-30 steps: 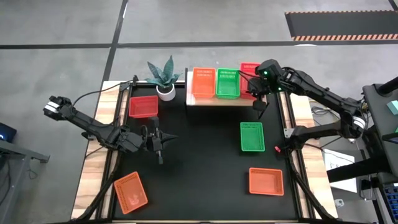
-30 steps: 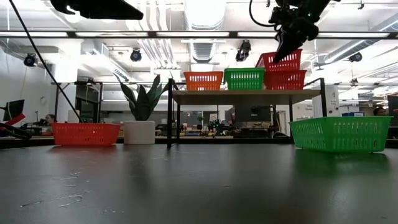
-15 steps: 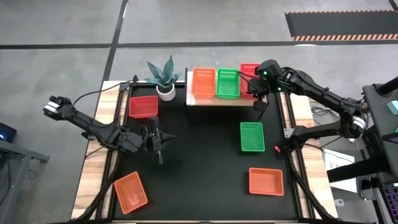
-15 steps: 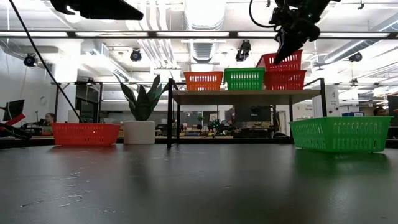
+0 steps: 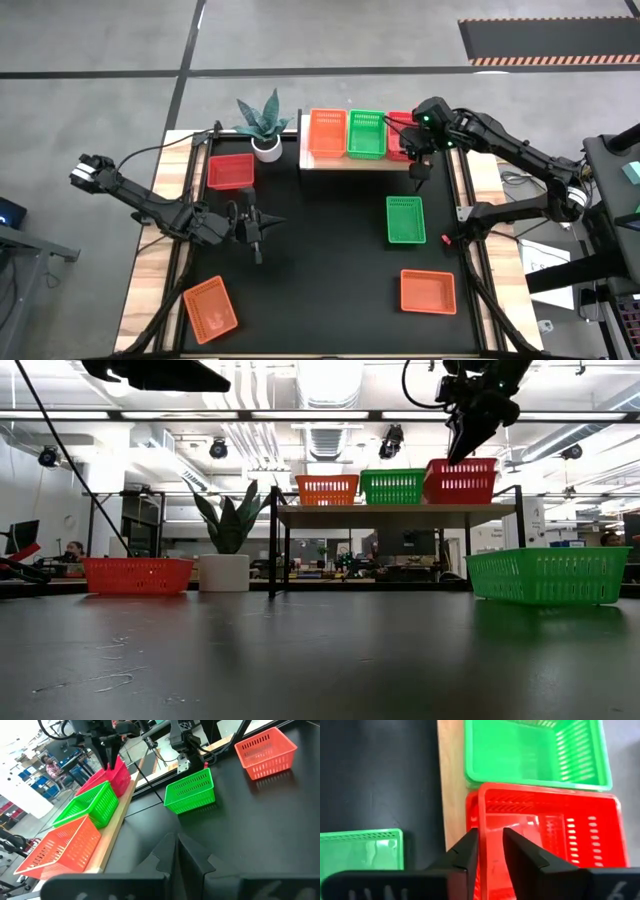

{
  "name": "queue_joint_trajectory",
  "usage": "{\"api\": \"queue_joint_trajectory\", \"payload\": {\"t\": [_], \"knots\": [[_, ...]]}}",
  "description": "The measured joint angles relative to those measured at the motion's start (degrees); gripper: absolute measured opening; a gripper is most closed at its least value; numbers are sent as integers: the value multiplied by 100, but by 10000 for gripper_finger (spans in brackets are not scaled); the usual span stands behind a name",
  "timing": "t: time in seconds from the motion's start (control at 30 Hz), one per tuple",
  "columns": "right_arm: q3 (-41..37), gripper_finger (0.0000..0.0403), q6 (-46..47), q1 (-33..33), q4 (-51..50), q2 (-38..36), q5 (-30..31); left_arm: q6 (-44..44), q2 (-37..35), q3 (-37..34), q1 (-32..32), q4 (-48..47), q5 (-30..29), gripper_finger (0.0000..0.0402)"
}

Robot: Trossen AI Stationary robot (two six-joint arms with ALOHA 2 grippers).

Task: Stack baskets on shelf by color
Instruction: Stack the bottom red bin on top of the red bin on the shelf, then stack the left orange bin on top of the orange bin on the shelf

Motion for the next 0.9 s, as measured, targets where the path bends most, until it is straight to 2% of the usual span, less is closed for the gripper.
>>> {"api": "queue_joint_trajectory", "payload": {"t": [0.17,0.33,0.47,0.63,0.73,0.9], "knots": [[285,112,339,2,-241,-2,39,-23,0,0,0,0,0,3],[573,116,709,4,-672,0,46,-23,-1,0,1,0,0,3],[600,95,1096,18,-665,0,55,-23,-2,0,0,0,0,3],[441,48,1210,193,-527,86,26,-25,-2,0,2,0,0,3],[393,20,1234,241,-523,159,262,-27,-2,0,1,0,0,3],[391,11,1217,245,-546,218,393,-29,-2,0,2,-2,0,3]]}}
